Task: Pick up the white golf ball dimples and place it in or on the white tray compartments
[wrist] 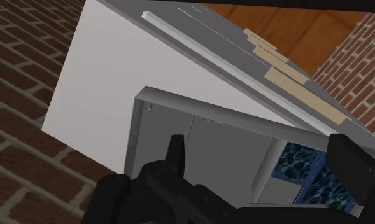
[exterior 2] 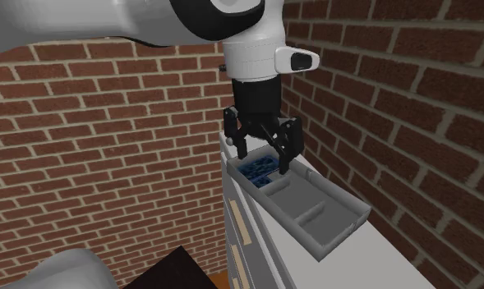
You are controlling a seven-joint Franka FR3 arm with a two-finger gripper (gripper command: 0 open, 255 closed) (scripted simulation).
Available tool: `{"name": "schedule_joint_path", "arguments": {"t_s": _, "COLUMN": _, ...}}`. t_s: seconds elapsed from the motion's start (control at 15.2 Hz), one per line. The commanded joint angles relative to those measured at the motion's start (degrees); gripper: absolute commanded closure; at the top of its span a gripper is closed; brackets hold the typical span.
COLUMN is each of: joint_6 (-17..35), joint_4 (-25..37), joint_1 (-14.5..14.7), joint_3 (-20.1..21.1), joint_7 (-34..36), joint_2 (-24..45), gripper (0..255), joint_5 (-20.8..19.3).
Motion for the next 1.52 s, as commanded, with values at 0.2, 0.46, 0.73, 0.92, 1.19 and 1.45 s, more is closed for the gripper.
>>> {"name": "schedule_joint_path", "arguments": {"t_s": 0.2, "joint_6": 3.48, "joint_4": -0.13, "joint_1": 1.15, "joint_3": 2.7, "joint_7": 2.91, "joint_2": 3.16, "gripper": 0, "joint_5": 1.51}}
{"name": "schedule_joint_path", "arguments": {"t_s": 0.46, "joint_6": 8.0, "joint_4": 0.64, "joint_1": 2.49, "joint_3": 6.27, "joint_7": 6.72, "joint_2": 8.14, "gripper": 0, "joint_5": 3.03}}
{"name": "schedule_joint_path", "arguments": {"t_s": 0.73, "joint_6": 12.24, "joint_4": 2.49, "joint_1": 3.59, "joint_3": 9.79, "joint_7": 10.52, "joint_2": 13.89, "gripper": 0, "joint_5": 3.82}}
{"name": "schedule_joint_path", "arguments": {"t_s": 0.92, "joint_6": 15.13, "joint_4": 4.59, "joint_1": 4.22, "joint_3": 12.4, "joint_7": 13.43, "joint_2": 18.63, "gripper": 0, "joint_5": 3.84}}
{"name": "schedule_joint_path", "arguments": {"t_s": 1.19, "joint_6": 18.43, "joint_4": 8.32, "joint_1": 4.9, "joint_3": 15.81, "joint_7": 17.5, "joint_2": 25.48, "gripper": 0, "joint_5": 2.94}}
{"name": "schedule_joint_path", "arguments": {"t_s": 1.45, "joint_6": 20.94, "joint_4": 13.15, "joint_1": 5.61, "joint_3": 18.96, "joint_7": 21.86, "joint_2": 32.88, "gripper": 0, "joint_5": 0.85}}
